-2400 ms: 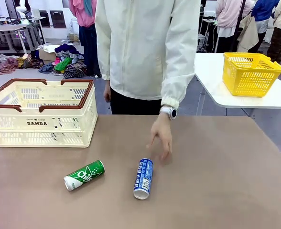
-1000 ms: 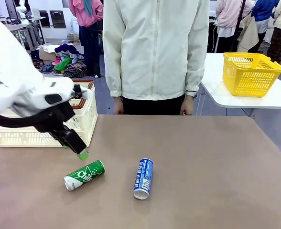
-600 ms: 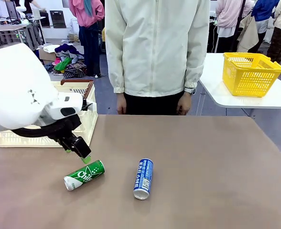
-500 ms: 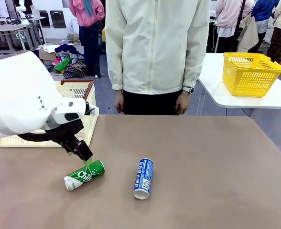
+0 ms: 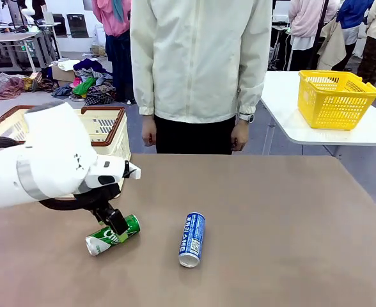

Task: Place the drinks into the Shopping basket.
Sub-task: Pick up one drink and place it into the Shopping basket.

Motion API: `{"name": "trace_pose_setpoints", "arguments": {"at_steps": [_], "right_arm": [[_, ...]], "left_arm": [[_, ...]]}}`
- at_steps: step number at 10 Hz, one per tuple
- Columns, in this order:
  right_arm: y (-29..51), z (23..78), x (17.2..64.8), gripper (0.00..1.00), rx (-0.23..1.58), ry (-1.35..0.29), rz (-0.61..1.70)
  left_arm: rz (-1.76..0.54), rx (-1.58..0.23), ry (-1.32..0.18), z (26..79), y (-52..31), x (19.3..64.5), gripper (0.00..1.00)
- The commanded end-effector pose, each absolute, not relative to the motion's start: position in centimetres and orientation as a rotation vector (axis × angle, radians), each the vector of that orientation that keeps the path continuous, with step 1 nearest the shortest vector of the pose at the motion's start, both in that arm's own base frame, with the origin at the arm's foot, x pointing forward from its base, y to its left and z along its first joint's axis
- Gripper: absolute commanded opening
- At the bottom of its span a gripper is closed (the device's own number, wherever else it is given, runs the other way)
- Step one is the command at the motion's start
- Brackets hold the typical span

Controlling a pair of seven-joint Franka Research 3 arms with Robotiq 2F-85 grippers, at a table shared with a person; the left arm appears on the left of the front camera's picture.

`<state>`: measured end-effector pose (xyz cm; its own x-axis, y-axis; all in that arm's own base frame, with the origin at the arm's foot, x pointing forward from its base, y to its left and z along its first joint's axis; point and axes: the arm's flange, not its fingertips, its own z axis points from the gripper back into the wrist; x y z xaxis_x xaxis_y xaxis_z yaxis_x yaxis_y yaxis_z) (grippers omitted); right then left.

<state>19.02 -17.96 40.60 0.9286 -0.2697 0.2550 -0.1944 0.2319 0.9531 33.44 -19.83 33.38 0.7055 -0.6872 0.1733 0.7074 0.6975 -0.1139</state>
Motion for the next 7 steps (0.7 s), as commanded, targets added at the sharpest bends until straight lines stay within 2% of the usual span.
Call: {"name": "trace_pose_setpoints", "arguments": {"at_steps": [1,6,7], "right_arm": [[-17.9,41.2,19.2,1.0,1.36,-0.417,-0.062],[-17.9,41.2,19.2,1.0,1.36,-0.417,-0.062],[-17.9,41.2,19.2,1.0,1.36,-0.417,-0.062]], "left_arm": [[-0.799,-0.185,-0.12,29.6,-17.9,31.4,1.0],[-0.821,-0.175,-0.073,27.5,-18.5,31.0,1.0],[-0.817,-0.175,-0.058,27.6,-18.6,31.0,0.59]]}}
